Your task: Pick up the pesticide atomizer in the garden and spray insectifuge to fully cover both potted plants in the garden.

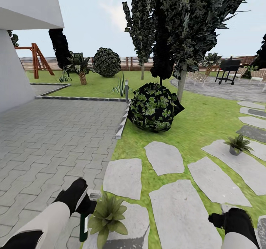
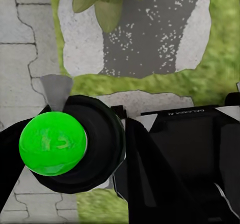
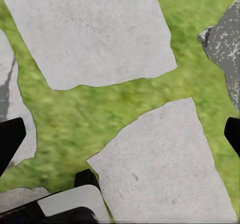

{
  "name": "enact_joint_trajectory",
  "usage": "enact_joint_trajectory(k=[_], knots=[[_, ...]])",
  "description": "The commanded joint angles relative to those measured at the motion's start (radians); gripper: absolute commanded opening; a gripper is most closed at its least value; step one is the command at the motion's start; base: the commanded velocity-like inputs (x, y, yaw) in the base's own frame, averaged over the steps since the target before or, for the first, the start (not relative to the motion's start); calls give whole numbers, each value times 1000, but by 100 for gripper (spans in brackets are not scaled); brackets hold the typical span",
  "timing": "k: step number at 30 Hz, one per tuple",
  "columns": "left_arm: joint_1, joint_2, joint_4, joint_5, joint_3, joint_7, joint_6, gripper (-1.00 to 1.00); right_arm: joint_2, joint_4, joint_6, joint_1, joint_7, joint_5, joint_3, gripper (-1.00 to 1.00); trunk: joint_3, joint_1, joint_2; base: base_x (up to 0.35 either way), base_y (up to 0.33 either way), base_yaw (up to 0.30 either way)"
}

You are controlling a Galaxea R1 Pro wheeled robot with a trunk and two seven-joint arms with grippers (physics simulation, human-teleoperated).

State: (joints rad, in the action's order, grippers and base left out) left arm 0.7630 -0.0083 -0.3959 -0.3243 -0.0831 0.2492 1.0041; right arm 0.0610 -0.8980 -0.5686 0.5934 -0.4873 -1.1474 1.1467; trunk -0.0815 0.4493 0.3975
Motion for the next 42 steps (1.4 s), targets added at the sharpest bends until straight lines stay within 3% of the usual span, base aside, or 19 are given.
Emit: enact_joint_trajectory(k=[1,6,18,42], knots=[[-2,-1,-1,-10,-8,7,4,-100,1,14,1,2,-10,-11,4,100,-2,1,2,0,0,0],[-4,-1,-1,-9,-10,7,4,-100,-1,29,1,2,-10,-10,5,100,-2,1,2,0,0,-48],[-4,-1,-1,-5,-12,7,4,-100,-4,30,1,2,-10,-9,5,100,-2,1,2,0,0,-266],[-4,-2,-1,-11,-10,9,4,-100,-4,31,1,2,-10,-10,4,100,-2,1,2,33,22,-8]])
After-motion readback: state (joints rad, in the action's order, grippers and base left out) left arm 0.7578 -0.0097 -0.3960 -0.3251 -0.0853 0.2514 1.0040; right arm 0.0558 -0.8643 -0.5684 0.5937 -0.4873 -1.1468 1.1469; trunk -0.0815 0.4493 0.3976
